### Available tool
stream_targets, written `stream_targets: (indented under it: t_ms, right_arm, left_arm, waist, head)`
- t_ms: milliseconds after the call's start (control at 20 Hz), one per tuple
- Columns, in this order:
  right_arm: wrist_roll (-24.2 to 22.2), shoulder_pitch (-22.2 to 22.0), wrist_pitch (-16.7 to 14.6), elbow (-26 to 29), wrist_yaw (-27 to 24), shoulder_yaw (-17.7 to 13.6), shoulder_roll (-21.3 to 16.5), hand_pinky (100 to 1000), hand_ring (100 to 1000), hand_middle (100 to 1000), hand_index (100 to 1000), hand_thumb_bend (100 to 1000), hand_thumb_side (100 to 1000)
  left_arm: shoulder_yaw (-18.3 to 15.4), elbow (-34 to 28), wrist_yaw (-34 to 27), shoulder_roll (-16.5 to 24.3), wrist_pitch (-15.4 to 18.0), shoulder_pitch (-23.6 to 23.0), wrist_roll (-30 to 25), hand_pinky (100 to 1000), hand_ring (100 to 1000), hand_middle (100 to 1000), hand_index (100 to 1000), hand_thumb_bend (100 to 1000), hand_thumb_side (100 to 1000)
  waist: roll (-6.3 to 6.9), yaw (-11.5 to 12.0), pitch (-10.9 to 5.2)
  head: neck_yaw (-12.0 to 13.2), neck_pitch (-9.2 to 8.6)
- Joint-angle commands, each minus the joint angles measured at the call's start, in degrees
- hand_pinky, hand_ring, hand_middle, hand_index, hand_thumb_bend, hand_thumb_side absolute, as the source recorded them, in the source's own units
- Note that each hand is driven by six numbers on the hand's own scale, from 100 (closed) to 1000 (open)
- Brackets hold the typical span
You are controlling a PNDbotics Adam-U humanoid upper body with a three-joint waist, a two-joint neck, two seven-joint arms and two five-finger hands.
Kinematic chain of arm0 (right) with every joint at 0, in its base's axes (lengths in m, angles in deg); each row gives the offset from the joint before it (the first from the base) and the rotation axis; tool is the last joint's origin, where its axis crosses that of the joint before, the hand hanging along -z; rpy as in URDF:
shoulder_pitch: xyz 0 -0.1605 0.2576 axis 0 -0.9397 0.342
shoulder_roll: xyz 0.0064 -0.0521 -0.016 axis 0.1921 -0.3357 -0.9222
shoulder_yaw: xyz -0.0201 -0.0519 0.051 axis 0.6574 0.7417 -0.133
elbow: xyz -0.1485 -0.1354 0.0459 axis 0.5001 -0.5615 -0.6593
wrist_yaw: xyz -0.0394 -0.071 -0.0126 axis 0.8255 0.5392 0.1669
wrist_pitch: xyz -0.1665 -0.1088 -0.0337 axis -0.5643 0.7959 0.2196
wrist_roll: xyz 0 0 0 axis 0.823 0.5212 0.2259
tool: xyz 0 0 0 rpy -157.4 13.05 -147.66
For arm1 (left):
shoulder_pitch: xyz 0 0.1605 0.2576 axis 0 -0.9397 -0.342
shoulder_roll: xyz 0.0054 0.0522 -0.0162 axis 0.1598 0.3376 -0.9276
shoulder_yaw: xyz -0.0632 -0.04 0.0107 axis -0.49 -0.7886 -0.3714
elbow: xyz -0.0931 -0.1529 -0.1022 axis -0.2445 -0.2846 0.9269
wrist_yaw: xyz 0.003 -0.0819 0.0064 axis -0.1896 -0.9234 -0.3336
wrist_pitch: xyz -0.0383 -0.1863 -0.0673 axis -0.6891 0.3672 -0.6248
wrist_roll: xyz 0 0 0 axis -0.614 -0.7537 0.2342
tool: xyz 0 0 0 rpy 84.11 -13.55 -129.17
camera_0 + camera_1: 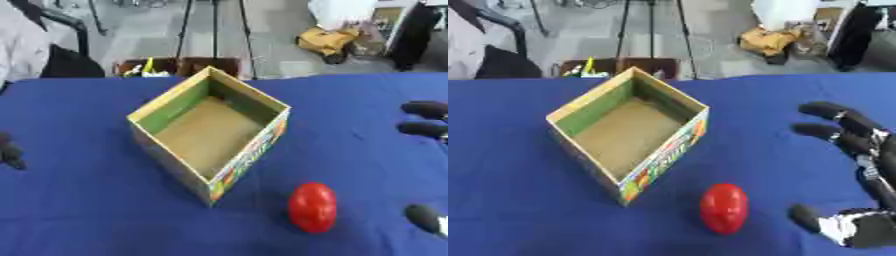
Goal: Pick up objects on the table and place them in the box.
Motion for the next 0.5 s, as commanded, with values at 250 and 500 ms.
stream_targets:
  t_ms: [250,500]
  right_arm:
    - [1.5,-0.1,1.5,0.9,11.2,1.3,-0.4,916,939,890,816,586,1000]
    - [0.4,-0.1,2.2,0.9,12.9,1.6,-0.2,915,937,891,821,605,1000]
  left_arm:
    - [0.2,-1.2,0.0,0.7,0.1,0.3,-0.3,415,489,525,746,100,915]
    - [0.3,-1.2,-0.1,0.7,0.1,0.4,-0.4,415,490,525,746,100,917]
  waist:
    - [-0.04,0.0,-0.85]
    - [-0.06,0.0,-0.77]
  head:
    - [0.1,-0.43]
    - [0.1,-0.46]
